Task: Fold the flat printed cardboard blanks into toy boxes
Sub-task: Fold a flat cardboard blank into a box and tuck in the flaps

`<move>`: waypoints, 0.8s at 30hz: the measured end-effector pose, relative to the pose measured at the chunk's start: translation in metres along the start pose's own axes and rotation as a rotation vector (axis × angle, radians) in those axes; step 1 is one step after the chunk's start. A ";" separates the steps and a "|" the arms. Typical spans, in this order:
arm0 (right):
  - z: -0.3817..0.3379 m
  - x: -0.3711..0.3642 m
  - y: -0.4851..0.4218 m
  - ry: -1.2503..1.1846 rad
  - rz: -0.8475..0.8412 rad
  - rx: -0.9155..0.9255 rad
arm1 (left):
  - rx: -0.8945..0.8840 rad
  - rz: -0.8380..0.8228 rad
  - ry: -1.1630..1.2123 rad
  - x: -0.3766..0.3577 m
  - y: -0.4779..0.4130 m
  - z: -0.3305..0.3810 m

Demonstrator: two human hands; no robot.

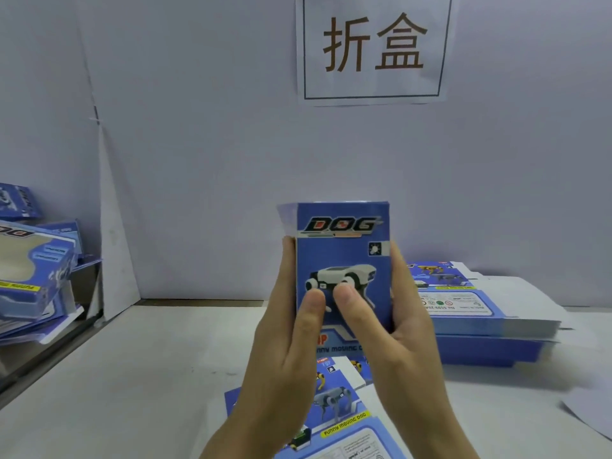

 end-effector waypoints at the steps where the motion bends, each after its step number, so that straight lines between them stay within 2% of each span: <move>1: 0.001 -0.001 0.001 0.012 0.025 -0.008 | -0.036 0.022 -0.012 0.000 0.001 0.001; 8: 0.006 -0.007 0.006 -0.001 0.141 -0.036 | -0.065 0.056 -0.044 0.008 -0.003 0.005; 16: 0.006 0.004 -0.006 -0.205 0.095 -0.197 | -0.106 -0.179 -0.102 0.013 -0.010 0.008; 18: 0.011 0.014 -0.013 -0.259 0.127 -0.256 | -0.169 -0.142 -0.171 0.014 -0.012 0.006; 19: 0.014 0.019 -0.016 -0.286 0.168 -0.273 | -0.155 -0.074 -0.174 0.018 -0.016 0.003; 21: 0.019 0.028 -0.019 -0.332 0.257 -0.291 | 0.051 0.045 -0.066 0.023 -0.021 -0.005; 22: 0.021 0.030 -0.018 -0.333 0.272 -0.294 | 0.162 0.057 0.005 0.024 -0.021 -0.012; 24: 0.026 0.026 -0.016 -0.304 0.251 -0.316 | 0.216 0.028 0.055 0.025 -0.020 -0.023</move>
Point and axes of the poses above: each hand's wrist, its own y-axis away from the middle knuckle, its own x-axis out of the back of the hand, z = x × y, the point moved 4 cm from there along -y, towards the middle knuckle, and after that the axes turned 13 degrees about z, right-handed, at the moved point
